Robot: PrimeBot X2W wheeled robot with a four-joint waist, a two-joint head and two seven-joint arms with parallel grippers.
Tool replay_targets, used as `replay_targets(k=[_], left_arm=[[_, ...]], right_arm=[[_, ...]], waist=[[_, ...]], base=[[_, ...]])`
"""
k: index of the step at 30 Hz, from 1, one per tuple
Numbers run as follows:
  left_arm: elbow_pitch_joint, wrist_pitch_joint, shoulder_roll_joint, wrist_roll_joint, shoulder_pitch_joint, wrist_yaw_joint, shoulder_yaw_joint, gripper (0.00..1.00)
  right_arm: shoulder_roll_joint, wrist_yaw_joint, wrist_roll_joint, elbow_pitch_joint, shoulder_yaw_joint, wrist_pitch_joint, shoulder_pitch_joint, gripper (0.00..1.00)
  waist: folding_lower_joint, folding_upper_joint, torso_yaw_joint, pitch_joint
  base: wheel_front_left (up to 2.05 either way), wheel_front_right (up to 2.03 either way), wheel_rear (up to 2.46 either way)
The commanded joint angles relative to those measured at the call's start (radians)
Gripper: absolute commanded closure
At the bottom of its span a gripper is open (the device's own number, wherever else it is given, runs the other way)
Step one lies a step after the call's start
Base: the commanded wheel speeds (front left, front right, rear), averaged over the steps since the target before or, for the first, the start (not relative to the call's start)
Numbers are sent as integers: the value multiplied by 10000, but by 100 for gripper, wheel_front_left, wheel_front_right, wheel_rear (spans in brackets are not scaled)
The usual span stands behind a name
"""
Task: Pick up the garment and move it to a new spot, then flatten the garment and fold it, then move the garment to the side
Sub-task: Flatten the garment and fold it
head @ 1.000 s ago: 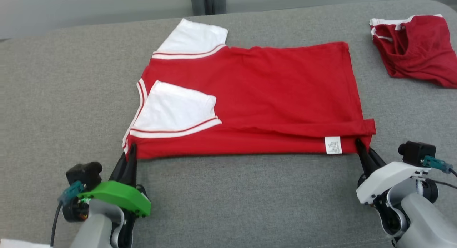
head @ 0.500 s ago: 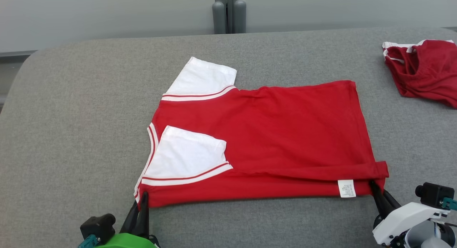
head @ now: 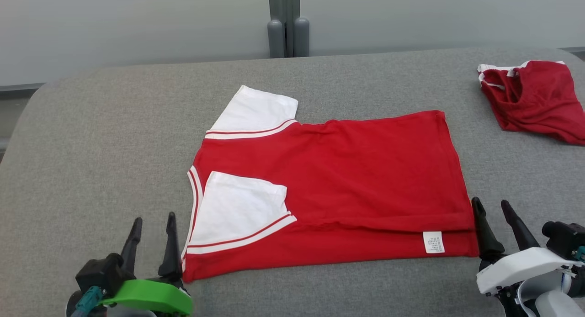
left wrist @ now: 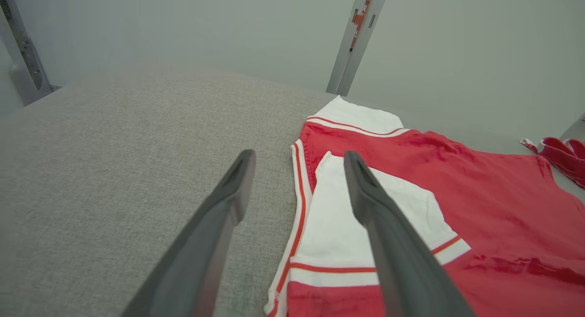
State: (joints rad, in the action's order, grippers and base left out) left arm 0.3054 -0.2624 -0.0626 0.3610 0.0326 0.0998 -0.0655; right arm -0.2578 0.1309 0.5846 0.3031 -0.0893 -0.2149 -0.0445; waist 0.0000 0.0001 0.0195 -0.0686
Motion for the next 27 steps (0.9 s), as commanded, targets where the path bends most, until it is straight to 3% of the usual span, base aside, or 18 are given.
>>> replay_targets(k=[1,17,27], left_arm=[[-191,-25,-6,-230,169,-48,147,0],[-1130,-25,-60,-1632,129,80,1078,0],[-1039,-25,27,-2019,-305,146,1137,0]], right_arm=[[73,-4,-275,-183,61,-146,-32,0],[1061,-4,-2346,-2365,569,-507,571,0],[1424,-4,-3041,-2879,583,-509,1236,0]], waist=[[0,-1,-40,87],[0,-1,-13,279],[0,-1,98,300]], base=[[0,0,0],[0,0,0],[0,0,0]])
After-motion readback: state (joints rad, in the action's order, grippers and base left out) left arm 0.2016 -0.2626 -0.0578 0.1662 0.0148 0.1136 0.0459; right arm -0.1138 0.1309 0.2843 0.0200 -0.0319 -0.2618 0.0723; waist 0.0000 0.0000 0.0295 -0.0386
